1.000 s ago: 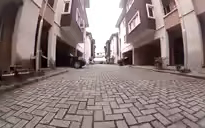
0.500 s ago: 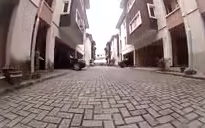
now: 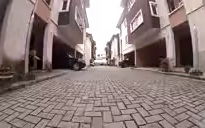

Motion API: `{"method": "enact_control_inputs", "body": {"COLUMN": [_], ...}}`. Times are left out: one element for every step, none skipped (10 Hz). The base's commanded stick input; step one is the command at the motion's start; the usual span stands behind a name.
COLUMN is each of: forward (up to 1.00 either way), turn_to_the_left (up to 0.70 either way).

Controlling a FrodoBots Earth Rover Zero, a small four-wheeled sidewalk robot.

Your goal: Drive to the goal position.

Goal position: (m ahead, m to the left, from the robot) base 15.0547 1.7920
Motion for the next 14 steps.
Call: {"method": "enact_control_inputs", "body": {"forward": [0.70, 0.70, 0.70, 0.70, 0.70, 0.70, 0.70, 0.70, 0.70, 0.70, 0.70, 0.70, 0.70, 0.70], "turn_to_the_left": [0.00, 0.00, 0.00, 0.00, 0.00, 0.00, 0.00, 0.00, 0.00, 0.00, 0.00, 0.00, 0.00, 0.00]}}
